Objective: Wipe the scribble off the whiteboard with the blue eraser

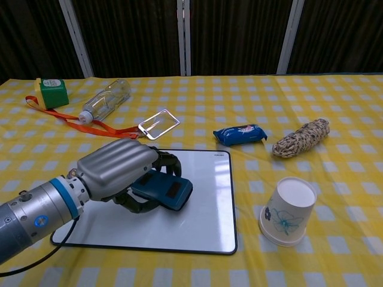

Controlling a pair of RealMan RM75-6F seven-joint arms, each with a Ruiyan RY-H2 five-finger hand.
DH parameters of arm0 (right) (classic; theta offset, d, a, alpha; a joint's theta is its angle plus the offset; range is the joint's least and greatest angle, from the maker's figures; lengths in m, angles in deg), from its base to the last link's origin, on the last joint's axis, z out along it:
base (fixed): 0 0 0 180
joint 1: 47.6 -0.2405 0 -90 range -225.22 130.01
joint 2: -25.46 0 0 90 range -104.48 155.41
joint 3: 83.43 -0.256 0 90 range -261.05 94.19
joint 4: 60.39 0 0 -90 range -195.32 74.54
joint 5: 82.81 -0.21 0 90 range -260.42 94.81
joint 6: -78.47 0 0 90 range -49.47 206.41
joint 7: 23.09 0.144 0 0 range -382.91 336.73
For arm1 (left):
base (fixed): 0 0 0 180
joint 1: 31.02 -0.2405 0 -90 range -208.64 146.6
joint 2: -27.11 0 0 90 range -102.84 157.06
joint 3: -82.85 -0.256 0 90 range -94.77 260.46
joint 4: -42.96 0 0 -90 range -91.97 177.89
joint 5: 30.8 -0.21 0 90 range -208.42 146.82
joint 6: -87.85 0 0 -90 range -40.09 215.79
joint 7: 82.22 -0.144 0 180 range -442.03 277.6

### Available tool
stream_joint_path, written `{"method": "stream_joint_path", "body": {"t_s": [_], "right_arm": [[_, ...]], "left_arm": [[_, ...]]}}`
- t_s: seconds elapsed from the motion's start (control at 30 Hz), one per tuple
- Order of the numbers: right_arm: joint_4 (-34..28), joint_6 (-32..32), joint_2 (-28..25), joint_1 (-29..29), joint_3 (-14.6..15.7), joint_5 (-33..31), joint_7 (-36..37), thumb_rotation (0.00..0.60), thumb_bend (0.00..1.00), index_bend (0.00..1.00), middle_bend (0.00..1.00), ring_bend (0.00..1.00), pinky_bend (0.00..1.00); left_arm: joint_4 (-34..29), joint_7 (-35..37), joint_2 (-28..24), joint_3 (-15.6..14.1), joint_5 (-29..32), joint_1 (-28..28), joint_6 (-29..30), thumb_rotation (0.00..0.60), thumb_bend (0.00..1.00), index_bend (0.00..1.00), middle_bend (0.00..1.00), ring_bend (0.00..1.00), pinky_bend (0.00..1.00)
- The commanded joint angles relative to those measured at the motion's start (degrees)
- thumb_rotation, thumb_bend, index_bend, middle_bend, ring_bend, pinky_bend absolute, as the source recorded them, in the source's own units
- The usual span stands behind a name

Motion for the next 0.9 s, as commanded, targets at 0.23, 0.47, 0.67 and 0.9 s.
{"method": "stream_joint_path", "body": {"t_s": [0.23,0.47,0.67,0.9], "right_arm": [[-0.1,0.1,0.0,0.1,0.0,0.1,-0.2,0.600,0.11,0.06,0.00,0.00,0.00],[-0.3,-0.2,0.0,0.0,0.1,0.0,-0.3,0.600,0.11,0.06,0.00,0.00,0.00],[-0.4,-0.3,0.3,0.0,0.4,0.3,-1.1,0.600,0.11,0.06,0.00,0.00,0.00],[-0.4,-0.3,0.5,-0.1,0.4,0.4,-1.7,0.600,0.11,0.06,0.00,0.00,0.00]], "left_arm": [[2.3,1.4,-0.7,-0.7,-0.1,-0.9,1.1,0.600,0.66,0.78,0.58,0.55,0.52],[5.6,4.1,-3.3,-1.2,0.8,-2.5,1.9,0.600,0.66,0.78,0.58,0.55,0.52],[9.0,8.4,-4.6,-1.6,1.3,-3.8,2.7,0.600,0.65,0.78,0.58,0.55,0.52],[8.3,10.0,-4.0,-2.0,0.2,-3.5,2.9,0.600,0.65,0.78,0.58,0.55,0.52]]}}
